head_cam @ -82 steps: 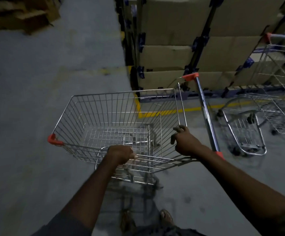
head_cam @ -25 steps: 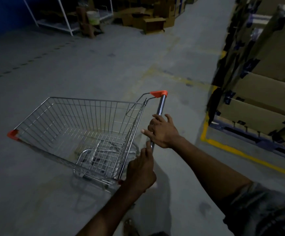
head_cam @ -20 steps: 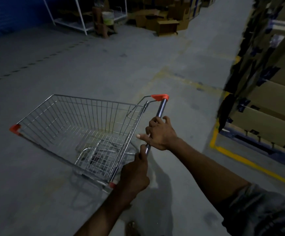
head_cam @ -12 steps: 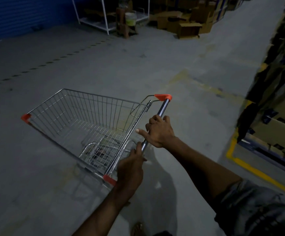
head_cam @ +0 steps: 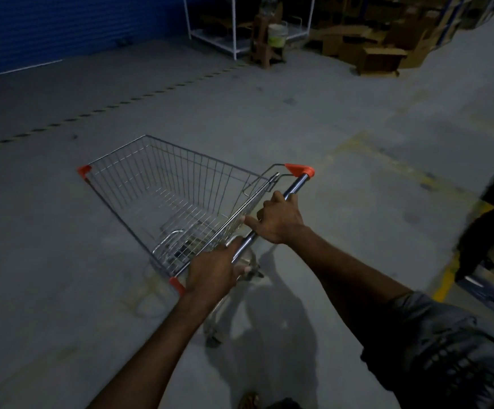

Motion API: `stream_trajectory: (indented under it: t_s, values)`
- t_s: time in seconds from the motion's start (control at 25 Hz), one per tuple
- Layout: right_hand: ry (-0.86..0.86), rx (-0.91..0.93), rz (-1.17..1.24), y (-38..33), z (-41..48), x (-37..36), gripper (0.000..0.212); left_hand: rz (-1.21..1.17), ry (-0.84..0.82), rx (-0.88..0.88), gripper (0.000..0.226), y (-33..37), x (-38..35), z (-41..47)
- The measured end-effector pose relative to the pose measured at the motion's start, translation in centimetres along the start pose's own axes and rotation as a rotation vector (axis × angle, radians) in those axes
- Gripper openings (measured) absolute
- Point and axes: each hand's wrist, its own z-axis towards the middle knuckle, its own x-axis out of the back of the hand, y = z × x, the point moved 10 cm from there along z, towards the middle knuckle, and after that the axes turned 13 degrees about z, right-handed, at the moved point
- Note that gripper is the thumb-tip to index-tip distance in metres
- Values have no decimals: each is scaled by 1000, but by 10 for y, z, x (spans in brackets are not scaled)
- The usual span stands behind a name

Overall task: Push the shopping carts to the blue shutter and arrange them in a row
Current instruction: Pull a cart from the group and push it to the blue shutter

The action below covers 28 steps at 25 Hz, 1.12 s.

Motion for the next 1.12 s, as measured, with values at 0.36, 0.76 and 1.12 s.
stream_trajectory:
  t_s: [0.36,0.76,1.12]
  values:
    - [101,202,72,-24,56,9,89,143,-273,247,69,-88,-31,32]
    - [-3,332,66,12,147,0,98,-150,-160,339,63,-83,-43,119]
    - [-339,408,242,-6,225,-10,109,183,-101,279,34,-132,-29,171]
